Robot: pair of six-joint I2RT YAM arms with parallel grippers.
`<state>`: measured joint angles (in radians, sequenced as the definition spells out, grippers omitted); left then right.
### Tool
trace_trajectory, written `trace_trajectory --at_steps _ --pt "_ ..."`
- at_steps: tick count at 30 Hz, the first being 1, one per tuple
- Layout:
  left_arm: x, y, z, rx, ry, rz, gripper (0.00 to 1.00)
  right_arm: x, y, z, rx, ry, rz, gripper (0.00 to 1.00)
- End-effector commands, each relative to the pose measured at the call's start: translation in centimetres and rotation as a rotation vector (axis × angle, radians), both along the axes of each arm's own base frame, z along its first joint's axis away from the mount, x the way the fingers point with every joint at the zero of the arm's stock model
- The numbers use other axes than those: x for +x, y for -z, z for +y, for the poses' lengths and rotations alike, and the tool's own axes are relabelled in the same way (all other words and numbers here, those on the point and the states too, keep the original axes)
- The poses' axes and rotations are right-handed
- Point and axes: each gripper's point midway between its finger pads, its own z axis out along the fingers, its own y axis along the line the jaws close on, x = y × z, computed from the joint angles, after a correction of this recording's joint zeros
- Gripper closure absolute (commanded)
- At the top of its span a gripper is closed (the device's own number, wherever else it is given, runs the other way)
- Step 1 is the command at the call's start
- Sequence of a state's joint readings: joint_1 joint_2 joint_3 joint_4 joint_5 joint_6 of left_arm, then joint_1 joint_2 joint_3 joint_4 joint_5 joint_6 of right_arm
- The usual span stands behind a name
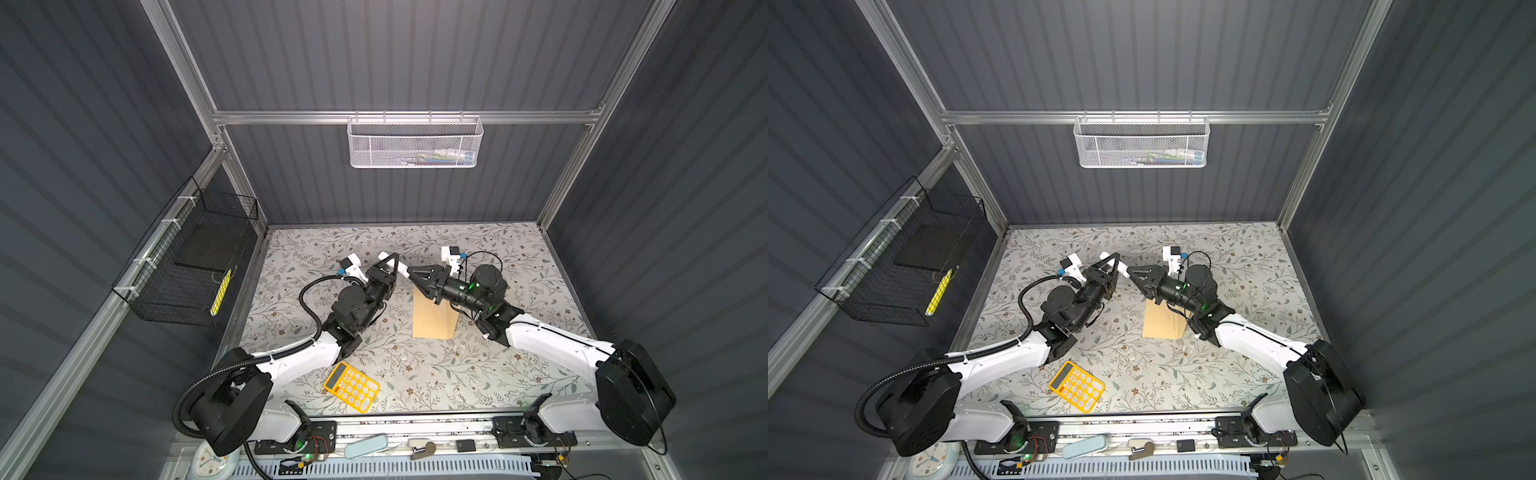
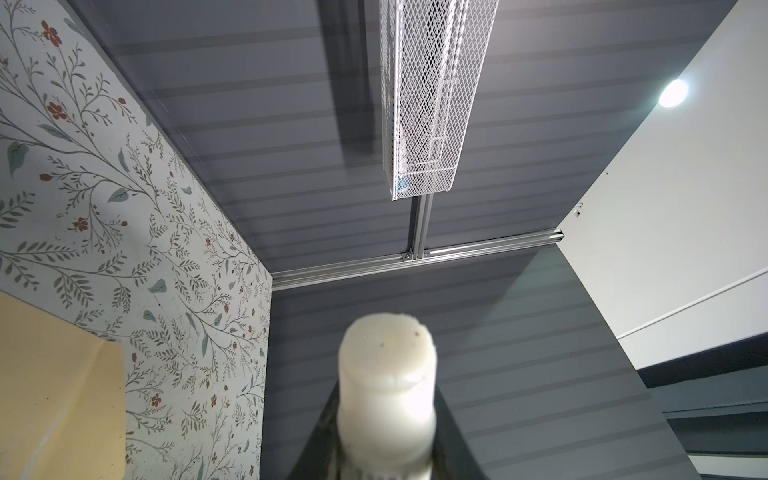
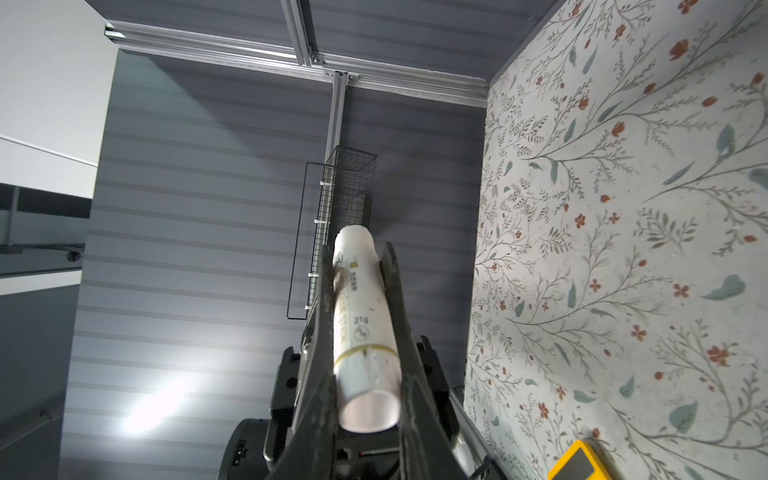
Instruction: Place the letter into the envelope and seal it
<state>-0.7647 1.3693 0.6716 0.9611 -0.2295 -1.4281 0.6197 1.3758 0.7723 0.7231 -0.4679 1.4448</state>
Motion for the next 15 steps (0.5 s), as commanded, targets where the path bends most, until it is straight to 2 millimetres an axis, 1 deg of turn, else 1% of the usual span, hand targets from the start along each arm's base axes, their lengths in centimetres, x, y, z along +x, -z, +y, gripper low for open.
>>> trace_trajectory --at_steps 1,3,6,7,9,12,15 --pt "-2.2 -1.9 -1.7 -0.016 0.106 -0.09 1.0 2.1 0.8 -1.3 0.032 0.094 0.06 0.78" --pt "-2.2 -1.9 -1.6 -0.013 0.104 -0.088 1.0 2.0 0.7 -1.3 0.029 0.092 0.053 0.77" --pt "-2.2 -1.8 -1.5 -0.001 0.099 -0.083 1.0 1.7 0.1 -1.6 0.009 0.088 0.017 0.7" --pt "-2.1 -1.6 -1.3 0.005 0.09 -0.073 1.0 1.6 -0.1 -1.6 -0.004 0.086 0.002 0.65" --pt "-2.0 -1.2 -0.8 0.011 0.081 -0.055 1.0 1.0 -0.6 -2.2 -0.041 0.092 -0.06 0.47" --pt "-2.0 -1.2 -1.0 0.035 0.098 -0.042 1.0 -0.1 -1.5 -3.3 -0.14 0.115 -0.186 0.28" --pt "-2.0 -1.2 -1.4 0.031 0.115 -0.03 1.0 -1.2 -2.3 -4.7 -0.267 0.145 -0.332 0.14"
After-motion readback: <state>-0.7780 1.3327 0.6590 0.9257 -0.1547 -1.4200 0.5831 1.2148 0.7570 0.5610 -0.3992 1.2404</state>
